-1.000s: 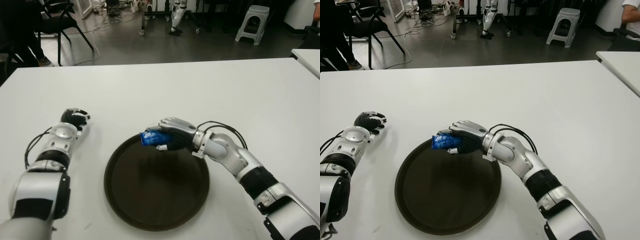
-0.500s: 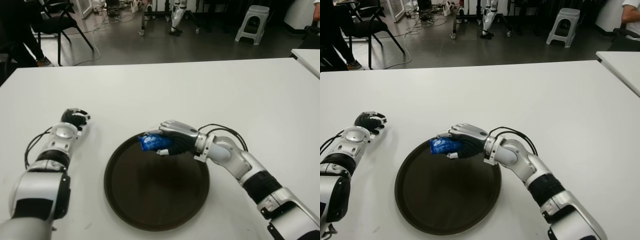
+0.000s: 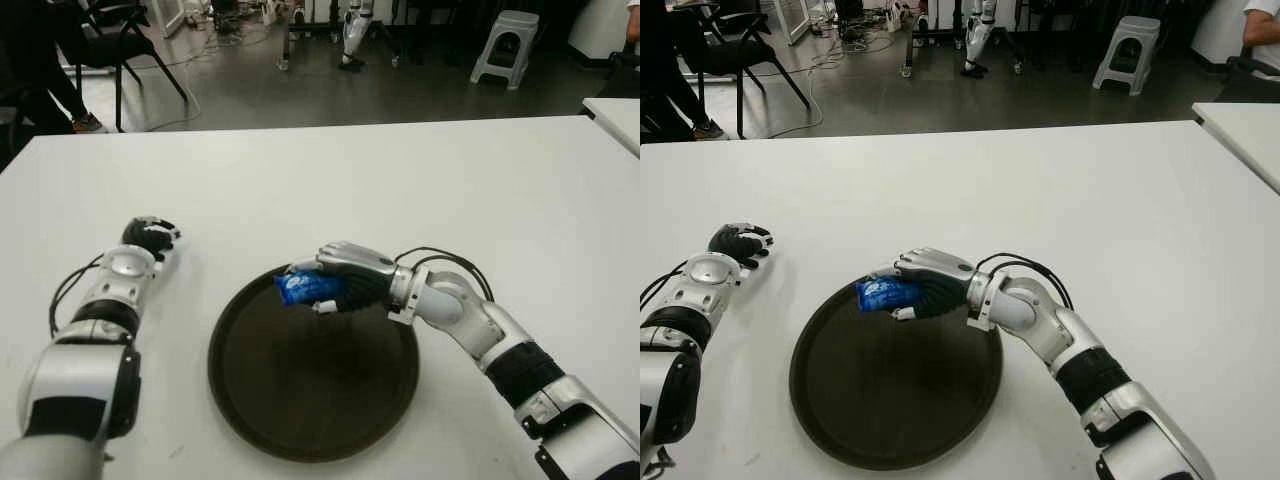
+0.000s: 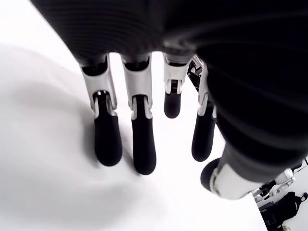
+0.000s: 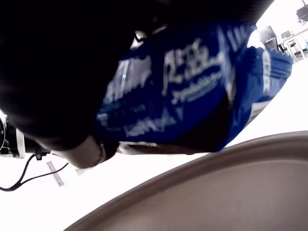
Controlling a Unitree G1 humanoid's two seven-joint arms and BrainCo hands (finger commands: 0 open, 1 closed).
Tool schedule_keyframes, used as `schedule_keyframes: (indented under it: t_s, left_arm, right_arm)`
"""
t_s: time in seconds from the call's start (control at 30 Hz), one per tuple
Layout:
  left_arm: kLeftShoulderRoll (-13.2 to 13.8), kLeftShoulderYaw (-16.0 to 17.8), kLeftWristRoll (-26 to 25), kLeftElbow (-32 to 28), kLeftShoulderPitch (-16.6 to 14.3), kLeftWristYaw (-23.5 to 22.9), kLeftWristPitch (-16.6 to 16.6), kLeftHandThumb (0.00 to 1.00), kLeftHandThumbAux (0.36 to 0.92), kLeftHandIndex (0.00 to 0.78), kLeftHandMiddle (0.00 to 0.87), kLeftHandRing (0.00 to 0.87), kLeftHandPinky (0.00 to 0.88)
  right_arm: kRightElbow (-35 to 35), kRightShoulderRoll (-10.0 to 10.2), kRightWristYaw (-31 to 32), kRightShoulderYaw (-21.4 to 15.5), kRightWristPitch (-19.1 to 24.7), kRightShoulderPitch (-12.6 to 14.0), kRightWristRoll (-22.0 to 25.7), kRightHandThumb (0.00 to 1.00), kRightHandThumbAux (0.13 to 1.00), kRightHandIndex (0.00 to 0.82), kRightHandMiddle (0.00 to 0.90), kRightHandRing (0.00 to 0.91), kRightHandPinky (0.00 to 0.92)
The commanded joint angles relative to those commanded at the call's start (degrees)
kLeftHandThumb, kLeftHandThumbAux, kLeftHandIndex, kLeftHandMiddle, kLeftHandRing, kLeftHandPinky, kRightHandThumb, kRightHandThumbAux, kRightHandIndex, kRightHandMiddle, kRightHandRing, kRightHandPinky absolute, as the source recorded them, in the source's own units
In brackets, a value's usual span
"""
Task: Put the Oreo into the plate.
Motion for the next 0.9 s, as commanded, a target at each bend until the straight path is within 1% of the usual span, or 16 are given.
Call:
schedule_keyframes:
  t_s: [0.17, 0.3, 0.5, 0.67, 0.73, 0.8, 0.83, 0.9]
  left_arm:
    - [0.1, 0.2, -0.2, 0.0, 0.2, -0.3, -0.5, 0.674, 0.728, 0.397, 0.122, 0.145, 0.167]
    - [0.2, -0.2, 0.2, 0.0, 0.1, -0.4, -0.3, 0.673, 0.728, 0.397, 0.124, 0.150, 0.174]
    - [0.1, 0.0, -0.1, 0.0, 0.1, -0.5, -0.1, 0.673, 0.728, 0.397, 0.114, 0.146, 0.166]
    - [0.1, 0.0, -0.1, -0.1, 0.0, -0.4, 0.0, 0.674, 0.727, 0.398, 0.106, 0.142, 0.167]
    - [0.1, -0.1, 0.0, -0.1, 0.0, -0.3, 0.0, 0.674, 0.727, 0.398, 0.109, 0.143, 0.171]
    - [0.1, -0.3, 0.2, -0.1, 0.0, -0.2, 0.1, 0.674, 0.727, 0.398, 0.113, 0.145, 0.173]
    - [0.1, -0.4, 0.3, -0.1, -0.1, -0.1, 0.1, 0.674, 0.727, 0.398, 0.115, 0.145, 0.172]
    - [0.1, -0.6, 0.5, -0.1, 0.0, -0.1, 0.1, 0.674, 0.727, 0.398, 0.118, 0.146, 0.170]
  right_arm:
    - [-0.2, 0.3, 0.1, -0.2, -0.1, 0.2, 0.3, 0.851, 0.677, 0.406, 0.520, 0.831, 0.822]
    - [0.0, 0.5, -1.1, -0.5, -0.8, 0.4, 0.1, 0.852, 0.676, 0.407, 0.522, 0.846, 0.839]
    - [-0.1, 0.6, -1.1, -0.6, -0.6, 0.7, 0.0, 0.852, 0.676, 0.407, 0.526, 0.849, 0.836]
    - [-0.4, 0.6, -2.7, -0.8, -1.0, 0.9, -1.5, 0.852, 0.676, 0.407, 0.528, 0.845, 0.834]
    - [-0.4, 0.6, -3.4, -0.8, -1.4, 0.8, -2.1, 0.851, 0.676, 0.409, 0.530, 0.835, 0.820]
    - [-0.5, 0.4, -3.9, -0.8, -1.5, 0.7, -2.6, 0.851, 0.674, 0.414, 0.544, 0.797, 0.781]
    - [-0.5, 0.4, -4.1, -0.8, -1.6, 0.6, -2.8, 0.849, 0.675, 0.413, 0.542, 0.766, 0.747]
    - [-0.6, 0.2, -4.0, -0.7, -1.4, 0.5, -3.0, 0.841, 0.679, 0.409, 0.525, 0.668, 0.644]
